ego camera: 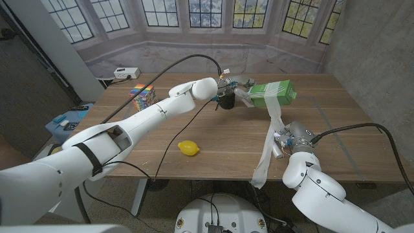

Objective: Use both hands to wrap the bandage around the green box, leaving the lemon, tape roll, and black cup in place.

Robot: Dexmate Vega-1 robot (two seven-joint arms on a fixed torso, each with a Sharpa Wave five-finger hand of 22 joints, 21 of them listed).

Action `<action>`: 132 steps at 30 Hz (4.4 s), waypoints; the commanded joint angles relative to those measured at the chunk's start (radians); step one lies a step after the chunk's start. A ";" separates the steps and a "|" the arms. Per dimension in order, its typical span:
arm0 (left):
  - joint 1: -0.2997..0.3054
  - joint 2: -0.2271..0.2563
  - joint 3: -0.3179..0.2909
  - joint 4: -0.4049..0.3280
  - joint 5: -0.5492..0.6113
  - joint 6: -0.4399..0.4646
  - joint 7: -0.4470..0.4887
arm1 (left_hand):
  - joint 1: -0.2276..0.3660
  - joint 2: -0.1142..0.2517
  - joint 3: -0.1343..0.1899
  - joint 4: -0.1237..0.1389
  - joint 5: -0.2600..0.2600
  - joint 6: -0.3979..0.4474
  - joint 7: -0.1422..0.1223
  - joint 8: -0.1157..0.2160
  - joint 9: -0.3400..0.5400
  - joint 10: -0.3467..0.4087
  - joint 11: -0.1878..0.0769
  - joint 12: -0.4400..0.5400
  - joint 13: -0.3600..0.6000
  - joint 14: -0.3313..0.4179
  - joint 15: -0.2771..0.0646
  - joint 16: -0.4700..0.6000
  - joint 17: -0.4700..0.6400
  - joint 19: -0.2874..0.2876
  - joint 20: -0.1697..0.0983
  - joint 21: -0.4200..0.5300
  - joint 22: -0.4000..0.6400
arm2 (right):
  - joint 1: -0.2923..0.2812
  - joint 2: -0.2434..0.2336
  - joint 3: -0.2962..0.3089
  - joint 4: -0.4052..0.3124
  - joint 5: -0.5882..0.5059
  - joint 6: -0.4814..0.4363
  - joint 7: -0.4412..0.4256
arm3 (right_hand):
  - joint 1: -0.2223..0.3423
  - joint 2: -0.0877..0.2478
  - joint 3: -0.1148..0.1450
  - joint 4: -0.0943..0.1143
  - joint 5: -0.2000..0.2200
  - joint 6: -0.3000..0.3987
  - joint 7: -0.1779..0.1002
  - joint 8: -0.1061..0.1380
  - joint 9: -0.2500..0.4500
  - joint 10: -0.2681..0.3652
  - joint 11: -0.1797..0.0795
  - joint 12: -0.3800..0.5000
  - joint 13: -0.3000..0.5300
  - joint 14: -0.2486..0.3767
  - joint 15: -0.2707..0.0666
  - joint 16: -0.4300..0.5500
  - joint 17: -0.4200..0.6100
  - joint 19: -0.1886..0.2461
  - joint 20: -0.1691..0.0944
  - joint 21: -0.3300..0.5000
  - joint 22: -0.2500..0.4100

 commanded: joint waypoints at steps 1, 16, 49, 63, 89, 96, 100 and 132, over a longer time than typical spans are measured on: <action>-0.002 -0.004 0.007 -0.002 -0.010 -0.013 -0.015 | -0.044 0.085 0.008 0.003 0.007 0.072 0.003 0.219 0.004 0.061 -0.051 0.009 0.006 0.008 0.003 -0.003 0.005 0.000 0.004 0.004 0.004 | 0.052 -0.070 0.027 0.055 0.115 0.032 -0.049 | 0.026 0.017 -0.004 -0.003 0.009 0.009 0.000 -0.002 0.002 0.024 -0.018 0.003 0.003 0.010 -0.098 0.000 0.005 0.012 -0.029 0.005 0.002; -0.009 -0.011 0.009 0.022 -0.022 -0.033 -0.031 | -0.046 0.086 0.007 0.003 0.008 0.073 0.001 0.221 0.004 0.061 -0.054 0.010 0.006 0.009 0.003 -0.003 0.005 0.000 0.003 0.004 0.004 | 0.124 -0.103 0.025 0.143 0.193 0.079 -0.065 | 0.028 0.018 -0.006 -0.003 0.009 0.010 0.000 -0.002 0.003 0.023 -0.018 0.002 0.006 0.012 -0.098 -0.006 0.008 0.013 -0.030 0.005 0.002; -0.036 -0.016 0.021 0.077 -0.039 -0.093 -0.086 | -0.048 0.086 0.004 0.003 0.011 0.077 -0.001 0.226 0.004 0.067 -0.052 0.013 0.007 0.012 0.001 -0.002 0.005 -0.002 0.002 0.004 0.004 | 0.247 -0.122 -0.023 0.294 0.225 0.164 -0.074 | 0.030 0.018 -0.009 -0.003 0.011 0.011 -0.002 -0.004 0.003 0.026 -0.019 -0.003 0.007 0.020 -0.098 -0.016 0.013 0.015 -0.031 0.005 0.002; -0.035 -0.002 0.025 0.064 -0.040 -0.100 -0.120 | -0.052 0.086 0.004 0.004 0.011 0.076 -0.004 0.227 0.002 0.069 -0.054 0.013 0.005 0.012 0.000 -0.003 0.005 -0.002 0.003 0.004 0.004 | 0.267 -0.129 -0.030 0.326 0.216 0.189 -0.067 | 0.030 0.019 -0.010 -0.002 0.011 0.011 -0.004 -0.004 0.004 0.025 -0.024 -0.004 0.010 0.022 -0.098 -0.020 0.015 0.015 -0.033 0.005 0.002; -0.025 0.022 0.027 0.045 -0.044 -0.103 -0.176 | -0.054 0.088 0.002 0.003 0.011 0.078 -0.006 0.231 0.001 0.072 -0.055 0.016 0.007 0.012 0.000 -0.003 0.006 -0.004 0.001 0.004 0.004 | 0.296 -0.151 -0.043 0.356 0.179 0.221 -0.041 | 0.031 0.019 -0.013 -0.002 0.011 0.010 -0.005 -0.006 0.004 0.027 -0.024 -0.007 0.012 0.025 -0.098 -0.027 0.019 0.015 -0.034 0.005 0.002; -0.026 0.023 0.026 0.054 -0.049 -0.117 -0.186 | -0.054 0.087 0.003 0.002 0.012 0.079 -0.008 0.232 0.000 0.073 -0.056 0.015 0.006 0.012 -0.002 -0.004 0.005 -0.004 -0.001 0.004 0.004 | 0.316 -0.154 -0.057 0.369 0.164 0.228 -0.028 | 0.031 0.020 -0.013 -0.002 0.011 0.010 -0.006 -0.006 0.004 0.026 -0.023 -0.008 0.014 0.027 -0.098 -0.029 0.021 0.014 -0.034 0.005 0.002; -0.027 0.024 0.026 0.057 -0.050 -0.125 -0.191 | -0.055 0.088 0.003 0.003 0.011 0.078 -0.004 0.232 -0.001 0.071 -0.056 0.015 0.006 0.012 -0.002 -0.004 0.005 -0.004 -0.001 0.004 0.004 | 0.328 -0.151 -0.064 0.380 0.155 0.237 -0.021 | 0.032 0.020 -0.014 -0.002 0.011 0.010 -0.005 -0.006 0.004 0.027 -0.022 -0.008 0.015 0.027 -0.098 -0.030 0.021 0.014 -0.034 0.005 0.002; -0.035 0.033 0.029 0.081 -0.058 -0.179 -0.241 | -0.058 0.090 0.003 0.003 0.012 0.079 -0.005 0.234 -0.005 0.069 -0.058 0.014 0.006 0.011 -0.002 -0.005 0.005 -0.004 -0.002 0.004 0.004 | 0.414 -0.153 -0.117 0.411 0.067 0.266 0.057 | 0.034 0.021 -0.016 -0.002 0.012 0.011 -0.005 -0.006 0.005 0.028 -0.023 -0.013 0.018 0.029 -0.098 -0.039 0.026 0.014 -0.034 0.004 0.002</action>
